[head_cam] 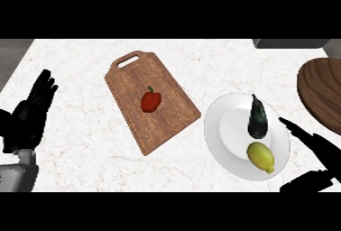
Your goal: Pick the lemon from the plate and place it in the bowl
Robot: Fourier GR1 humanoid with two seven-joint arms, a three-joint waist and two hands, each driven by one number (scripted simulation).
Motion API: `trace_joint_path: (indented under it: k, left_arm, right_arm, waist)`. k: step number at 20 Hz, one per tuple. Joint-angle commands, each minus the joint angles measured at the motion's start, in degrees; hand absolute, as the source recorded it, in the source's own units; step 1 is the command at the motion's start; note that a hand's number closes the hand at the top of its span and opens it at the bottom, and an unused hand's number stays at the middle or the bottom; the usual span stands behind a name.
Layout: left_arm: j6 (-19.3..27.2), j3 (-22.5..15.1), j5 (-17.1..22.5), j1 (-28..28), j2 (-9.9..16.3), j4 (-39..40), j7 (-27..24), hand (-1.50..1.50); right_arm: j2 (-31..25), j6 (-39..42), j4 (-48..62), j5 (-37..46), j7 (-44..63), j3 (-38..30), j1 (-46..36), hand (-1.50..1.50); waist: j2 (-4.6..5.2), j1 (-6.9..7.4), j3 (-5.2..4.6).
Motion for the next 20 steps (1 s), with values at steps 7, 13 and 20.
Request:
trace_joint_path:
  k: [7, 13, 20]
  left_arm:
    - [-0.4, 1.2, -4.0, 2.1, -3.7, -3.9, 1.9, 0.00]
    - [-5.4, 5.7, -3.6, -0.4, -3.0, 3.0, -2.3, 0.00]
    - [-3.7, 3.3, -6.1, 1.8, -6.1, -2.0, -0.7, 0.00]
  right_arm:
    - [8.0, 0.5, 3.7, 8.5, -0.1, 2.9, -0.7, -1.50]
    - [11.2, -0.9, 6.1, 11.5, -2.2, 0.8, -0.8, -1.50]
    - [11.7, 3.4, 12.9, 9.2, -6.3, -0.4, -3.2, 1.50]
  waist:
    - [-0.01, 0.14, 0.00]
    - [0.02, -0.03, -0.01]
    - [0.03, 0.18, 0.01]
